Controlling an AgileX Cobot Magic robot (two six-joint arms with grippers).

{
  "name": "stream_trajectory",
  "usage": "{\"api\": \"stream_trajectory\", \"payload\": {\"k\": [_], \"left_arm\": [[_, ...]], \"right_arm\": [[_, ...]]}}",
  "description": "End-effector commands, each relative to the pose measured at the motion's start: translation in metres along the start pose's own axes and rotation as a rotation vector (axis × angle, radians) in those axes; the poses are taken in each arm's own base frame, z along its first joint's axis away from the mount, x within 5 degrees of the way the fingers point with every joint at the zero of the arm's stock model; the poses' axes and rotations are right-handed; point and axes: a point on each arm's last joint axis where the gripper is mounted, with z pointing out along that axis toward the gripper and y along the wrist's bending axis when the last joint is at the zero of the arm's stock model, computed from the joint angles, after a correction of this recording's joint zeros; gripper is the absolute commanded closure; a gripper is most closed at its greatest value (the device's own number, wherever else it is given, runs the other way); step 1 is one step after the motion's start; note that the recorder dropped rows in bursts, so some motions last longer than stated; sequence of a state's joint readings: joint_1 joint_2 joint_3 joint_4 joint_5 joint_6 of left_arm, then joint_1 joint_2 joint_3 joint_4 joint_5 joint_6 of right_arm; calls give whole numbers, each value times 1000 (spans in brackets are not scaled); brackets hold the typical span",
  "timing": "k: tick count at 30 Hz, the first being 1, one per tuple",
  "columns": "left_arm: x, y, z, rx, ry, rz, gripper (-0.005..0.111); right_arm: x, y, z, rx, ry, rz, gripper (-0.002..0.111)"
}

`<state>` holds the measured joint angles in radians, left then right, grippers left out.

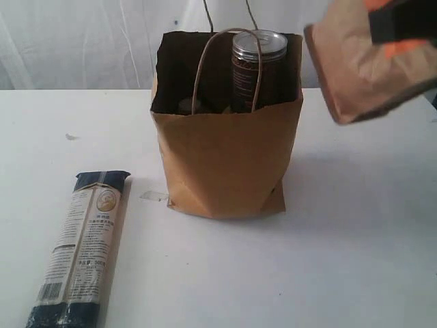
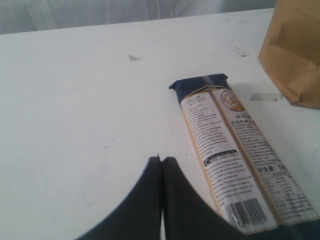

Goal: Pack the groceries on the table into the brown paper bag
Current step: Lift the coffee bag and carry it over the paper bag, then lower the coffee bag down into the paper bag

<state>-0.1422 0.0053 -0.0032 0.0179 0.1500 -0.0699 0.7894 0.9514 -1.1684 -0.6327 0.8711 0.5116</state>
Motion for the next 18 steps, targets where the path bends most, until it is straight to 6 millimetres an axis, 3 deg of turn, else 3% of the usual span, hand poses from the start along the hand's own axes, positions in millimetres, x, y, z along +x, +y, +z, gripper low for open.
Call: {"api": "stream_trajectory", "payload": {"k": [1, 8, 18], "left_arm": [[1, 0, 0, 4, -2, -9, 107], [1, 0, 0, 4, -2, -9, 107], [1, 0, 0, 4, -2, -9, 107]], "right_arm": [[-39, -3, 0, 56, -129, -71, 108], [-71, 25, 34, -21, -192, -176, 108], [-84, 57, 69, -164, -200, -232, 108]]}}
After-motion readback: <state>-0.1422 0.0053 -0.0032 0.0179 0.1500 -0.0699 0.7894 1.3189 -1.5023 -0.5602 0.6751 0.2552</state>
